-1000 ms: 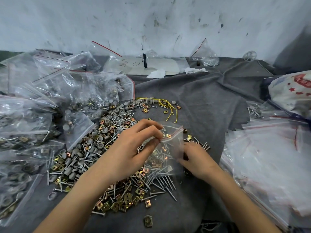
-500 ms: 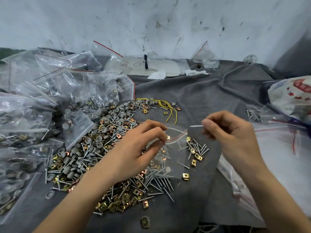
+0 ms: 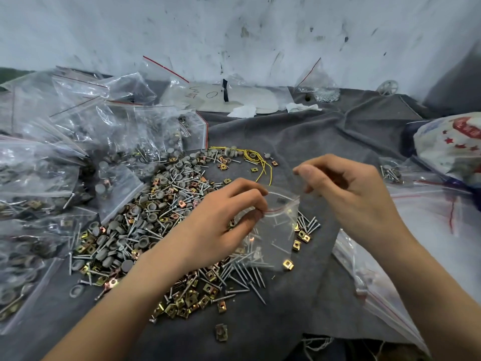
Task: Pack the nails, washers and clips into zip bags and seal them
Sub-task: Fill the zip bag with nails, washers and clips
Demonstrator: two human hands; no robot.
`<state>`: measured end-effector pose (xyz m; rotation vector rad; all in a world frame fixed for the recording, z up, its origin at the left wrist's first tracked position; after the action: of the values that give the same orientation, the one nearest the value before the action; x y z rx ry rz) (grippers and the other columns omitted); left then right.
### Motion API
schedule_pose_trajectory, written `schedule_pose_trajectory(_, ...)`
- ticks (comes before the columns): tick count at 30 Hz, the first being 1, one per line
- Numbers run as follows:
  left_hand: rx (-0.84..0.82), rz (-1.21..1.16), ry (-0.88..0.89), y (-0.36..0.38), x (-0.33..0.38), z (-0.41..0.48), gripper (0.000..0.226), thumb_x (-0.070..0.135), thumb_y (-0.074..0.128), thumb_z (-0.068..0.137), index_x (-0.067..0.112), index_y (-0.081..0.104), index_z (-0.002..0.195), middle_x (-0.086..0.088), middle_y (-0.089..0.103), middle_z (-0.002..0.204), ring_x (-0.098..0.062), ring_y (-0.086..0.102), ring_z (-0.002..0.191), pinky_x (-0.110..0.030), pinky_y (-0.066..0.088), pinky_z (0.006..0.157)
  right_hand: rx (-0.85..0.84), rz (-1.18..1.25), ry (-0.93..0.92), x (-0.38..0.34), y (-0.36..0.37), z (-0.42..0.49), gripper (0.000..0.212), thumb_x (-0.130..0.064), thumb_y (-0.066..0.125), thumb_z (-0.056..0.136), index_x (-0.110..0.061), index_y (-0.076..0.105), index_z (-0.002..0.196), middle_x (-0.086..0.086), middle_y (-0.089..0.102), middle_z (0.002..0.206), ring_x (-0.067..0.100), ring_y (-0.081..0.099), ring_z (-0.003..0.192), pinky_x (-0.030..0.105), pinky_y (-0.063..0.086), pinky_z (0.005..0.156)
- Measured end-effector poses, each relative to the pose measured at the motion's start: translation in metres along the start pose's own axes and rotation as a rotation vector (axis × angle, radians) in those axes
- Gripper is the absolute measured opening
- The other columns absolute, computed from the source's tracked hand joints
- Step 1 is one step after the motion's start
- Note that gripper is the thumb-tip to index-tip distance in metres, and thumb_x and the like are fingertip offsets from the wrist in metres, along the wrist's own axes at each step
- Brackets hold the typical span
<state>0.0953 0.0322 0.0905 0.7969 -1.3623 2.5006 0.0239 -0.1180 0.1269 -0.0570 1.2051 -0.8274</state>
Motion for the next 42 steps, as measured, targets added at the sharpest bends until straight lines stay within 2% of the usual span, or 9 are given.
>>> schedule_pose_trajectory(4,0.012,-0.008,-0.009,-0.003,-0.004,-0.002,0.013,0.018,0.053,0.092,0.012,0.064,0.095,0.002,0.059,0.116,-0.011,0.058,0.107,-0.031,0.046,0.090,0.061,-0.123,0.252,0.057,0.001,-0.006,0.007,-0.020,0.067,0.085,-0.022,0.069,0.079,-0.006,0.068,0.069,0.010,0.061,0.068,0.027,0.046,0.068)
schedule_pose_trajectory(10,0.018,-0.036,0.012,-0.012,-0.007,-0.003,0.018,0.024,0.050,0.093,0.011,0.063,0.094,0.001,0.061,0.114,-0.011,0.058,0.107,-0.031,0.045,0.090,-0.387,-0.592,0.391,0.116,0.073,-0.052,0.009,-0.019,0.066,0.084,-0.018,0.066,0.093,0.001,0.068,0.096,0.019,0.061,0.092,0.026,0.044,0.076)
schedule_pose_trajectory(16,0.027,-0.030,0.026,-0.020,-0.012,-0.003,0.008,0.013,0.057,0.091,0.010,0.064,0.093,0.002,0.064,0.108,-0.007,0.059,0.103,-0.026,0.046,0.089,-0.207,-0.586,0.372,0.102,0.071,-0.048,0.008,-0.014,0.060,0.085,-0.017,0.066,0.090,0.003,0.067,0.089,0.024,0.062,0.088,0.028,0.044,0.073)
schedule_pose_trajectory(20,0.031,-0.032,0.039,-0.024,-0.012,-0.008,0.006,0.014,0.058,0.091,0.013,0.064,0.093,0.004,0.063,0.109,-0.006,0.059,0.104,-0.029,0.046,0.089,0.136,-0.208,0.303,0.057,0.034,-0.029,0.018,-0.003,0.065,0.080,-0.019,0.061,0.075,-0.008,0.061,0.067,0.006,0.055,0.063,0.009,0.039,0.058)
schedule_pose_trajectory(24,0.040,-0.049,0.049,-0.028,-0.008,-0.009,0.010,0.017,0.056,0.090,0.012,0.065,0.092,0.002,0.062,0.110,-0.008,0.059,0.103,-0.032,0.047,0.088,0.314,0.231,0.144,0.000,0.009,-0.008,0.025,0.001,0.062,0.081,-0.022,0.065,0.072,-0.011,0.062,0.064,0.003,0.055,0.063,0.013,0.043,0.060)
schedule_pose_trajectory(28,0.023,-0.060,0.066,-0.032,-0.004,-0.008,0.009,0.015,0.058,0.090,0.012,0.065,0.093,0.001,0.061,0.114,-0.011,0.059,0.106,-0.037,0.048,0.089,0.138,0.018,0.045,-0.038,0.028,0.004,0.016,-0.006,0.066,0.079,-0.020,0.066,0.074,-0.013,0.065,0.073,0.005,0.057,0.067,0.017,0.044,0.063)
schedule_pose_trajectory(31,0.025,-0.062,0.064,-0.036,-0.006,-0.007,0.006,0.013,0.060,0.090,0.013,0.065,0.093,0.002,0.061,0.116,-0.010,0.059,0.107,-0.036,0.049,0.090,0.029,-0.148,0.037,-0.034,0.043,0.002,0.007,-0.019,0.068,0.082,-0.021,0.069,0.088,-0.009,0.064,0.098,0.009,0.059,0.094,0.026,0.047,0.076)
schedule_pose_trajectory(36,0.065,-0.053,0.026,-0.043,-0.015,-0.009,0.007,0.014,0.059,0.090,0.013,0.065,0.091,0.004,0.062,0.114,-0.005,0.058,0.107,-0.027,0.047,0.091,0.420,0.097,0.144,0.007,0.017,-0.005,0.023,-0.005,0.058,0.089,-0.025,0.067,0.081,-0.011,0.068,0.082,-0.003,0.059,0.074,0.013,0.046,0.069)
schedule_pose_trajectory(42,0.084,-0.050,-0.003,-0.043,-0.019,-0.010,0.006,0.010,0.062,0.090,0.015,0.065,0.091,0.004,0.062,0.115,-0.003,0.058,0.107,-0.018,0.043,0.093,-0.067,-0.228,0.447,0.091,0.095,-0.032,0.009,-0.004,0.066,0.084,-0.012,0.070,0.087,-0.002,0.067,0.086,0.012,0.061,0.080,0.014,0.043,0.068)
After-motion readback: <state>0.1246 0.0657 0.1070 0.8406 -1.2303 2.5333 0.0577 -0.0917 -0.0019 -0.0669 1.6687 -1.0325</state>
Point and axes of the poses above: each hand's wrist, its own z-axis towards the middle knuckle, its own y-axis out of the palm, x = y × z, the point moved 7 cm from there along z, towards the middle knuckle
